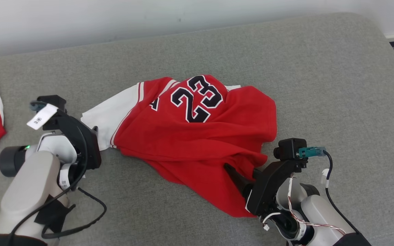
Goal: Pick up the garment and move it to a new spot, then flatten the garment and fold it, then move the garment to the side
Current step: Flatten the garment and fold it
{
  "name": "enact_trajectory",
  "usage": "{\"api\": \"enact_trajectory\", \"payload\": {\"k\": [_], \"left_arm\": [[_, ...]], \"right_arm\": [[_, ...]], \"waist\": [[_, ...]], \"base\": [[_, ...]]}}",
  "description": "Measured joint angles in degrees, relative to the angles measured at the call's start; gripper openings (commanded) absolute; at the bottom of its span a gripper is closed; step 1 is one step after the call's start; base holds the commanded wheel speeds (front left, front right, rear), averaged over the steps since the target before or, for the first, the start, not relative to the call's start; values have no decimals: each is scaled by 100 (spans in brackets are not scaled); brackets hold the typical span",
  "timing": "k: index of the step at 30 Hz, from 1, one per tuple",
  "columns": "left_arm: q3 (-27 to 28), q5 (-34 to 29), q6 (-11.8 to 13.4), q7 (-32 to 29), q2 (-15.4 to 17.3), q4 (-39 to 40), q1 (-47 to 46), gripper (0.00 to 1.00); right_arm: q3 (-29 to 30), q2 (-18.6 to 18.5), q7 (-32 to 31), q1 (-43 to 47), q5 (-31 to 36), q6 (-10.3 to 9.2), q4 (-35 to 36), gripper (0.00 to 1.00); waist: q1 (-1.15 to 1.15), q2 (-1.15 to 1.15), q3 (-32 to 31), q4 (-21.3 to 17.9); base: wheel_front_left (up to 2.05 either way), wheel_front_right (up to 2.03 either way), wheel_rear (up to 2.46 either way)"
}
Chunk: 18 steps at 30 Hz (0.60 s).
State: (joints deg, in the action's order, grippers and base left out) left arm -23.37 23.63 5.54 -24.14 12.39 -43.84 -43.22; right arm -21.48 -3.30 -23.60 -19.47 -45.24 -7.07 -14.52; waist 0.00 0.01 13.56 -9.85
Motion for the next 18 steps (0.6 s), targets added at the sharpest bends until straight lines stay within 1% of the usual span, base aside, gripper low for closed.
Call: {"api": "enact_trajectory", "payload": {"k": [7,8,10,11,12,14,16,17,18], "left_arm": [[66,2,49,5,0,-197,-80,100],[73,1,49,5,1,-231,-80,100],[86,-4,54,32,3,-297,-100,100],[92,-13,58,45,9,-322,-139,100],[101,-32,76,57,14,-346,-191,100],[134,-49,100,82,16,-396,-271,100],[186,-48,100,144,1,-446,-311,100],[197,-47,100,157,-10,-478,-311,100],[214,-35,101,160,-36,-493,-311,100]], "right_arm": [[-102,-1,234,-30,-124,-5,124,96],[-107,-1,249,-54,-125,-5,124,93],[-115,-1,304,-116,-152,-7,134,91],[-125,-2,328,-129,-176,-7,153,89],[-142,-1,358,-132,-185,-7,158,89],[-155,-2,404,-131,-211,-7,159,85],[-186,-2,433,-133,-235,-7,138,74],[-211,-2,445,-133,-264,-7,131,64],[-229,-2,447,-133,-270,-7,126,45]], "waist": [[0,0,93,-89],[0,0,111,-99],[0,0,147,-118],[0,0,167,-126],[0,0,186,-133],[0,0,223,-143],[0,0,250,-147],[0,0,257,-148],[0,0,261,-147]], "base": [[0,0,0],[0,0,0],[0,0,0],[0,0,0],[0,0,0],[0,0,0],[0,0,0],[0,0,0],[0,0,0]]}}
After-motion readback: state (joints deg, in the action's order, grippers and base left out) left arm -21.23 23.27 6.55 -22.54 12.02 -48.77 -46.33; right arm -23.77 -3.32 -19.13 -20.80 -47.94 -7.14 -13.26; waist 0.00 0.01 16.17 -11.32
